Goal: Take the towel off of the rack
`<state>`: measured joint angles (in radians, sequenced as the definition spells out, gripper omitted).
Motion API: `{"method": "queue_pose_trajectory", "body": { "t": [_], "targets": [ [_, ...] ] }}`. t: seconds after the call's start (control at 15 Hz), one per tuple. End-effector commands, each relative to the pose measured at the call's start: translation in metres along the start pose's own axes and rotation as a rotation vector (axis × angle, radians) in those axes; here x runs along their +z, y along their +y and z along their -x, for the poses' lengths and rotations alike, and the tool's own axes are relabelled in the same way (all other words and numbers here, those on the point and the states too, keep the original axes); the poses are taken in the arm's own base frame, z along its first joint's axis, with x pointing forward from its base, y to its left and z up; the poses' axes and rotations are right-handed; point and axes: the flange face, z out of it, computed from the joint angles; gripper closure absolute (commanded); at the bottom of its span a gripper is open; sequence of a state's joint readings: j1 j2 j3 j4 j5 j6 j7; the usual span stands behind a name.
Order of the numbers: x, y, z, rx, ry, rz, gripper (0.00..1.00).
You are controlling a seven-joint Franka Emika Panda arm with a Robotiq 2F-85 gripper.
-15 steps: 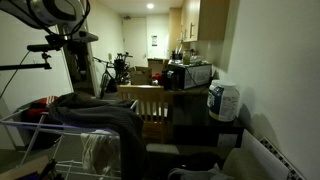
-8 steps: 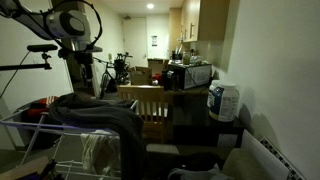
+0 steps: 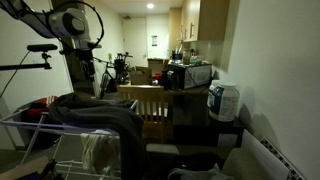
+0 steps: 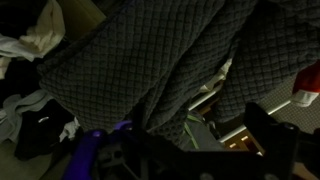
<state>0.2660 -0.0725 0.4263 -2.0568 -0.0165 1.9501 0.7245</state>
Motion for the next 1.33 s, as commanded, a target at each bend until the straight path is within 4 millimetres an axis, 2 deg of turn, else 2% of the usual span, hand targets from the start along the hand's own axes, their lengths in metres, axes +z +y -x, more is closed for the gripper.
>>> {"method": "queue_pose_trajectory", "body": {
  "t": [0.0, 0.33, 0.67, 1.13, 1.27],
  "targets": [
    [0.013, -0.014, -0.013, -0.018, 0.076, -0.018, 0.00],
    [0.045, -0.022, -0.029, -0.048, 0.122, -0.001, 0.00],
    [0.077, -0.019, -0.044, -0.031, 0.131, 0.033, 0.00],
    [0.125, 0.009, -0.062, 0.077, 0.084, 0.123, 0.00],
    [0.135, 0.023, -0.069, 0.153, 0.066, 0.169, 0.00]
  ]
}}
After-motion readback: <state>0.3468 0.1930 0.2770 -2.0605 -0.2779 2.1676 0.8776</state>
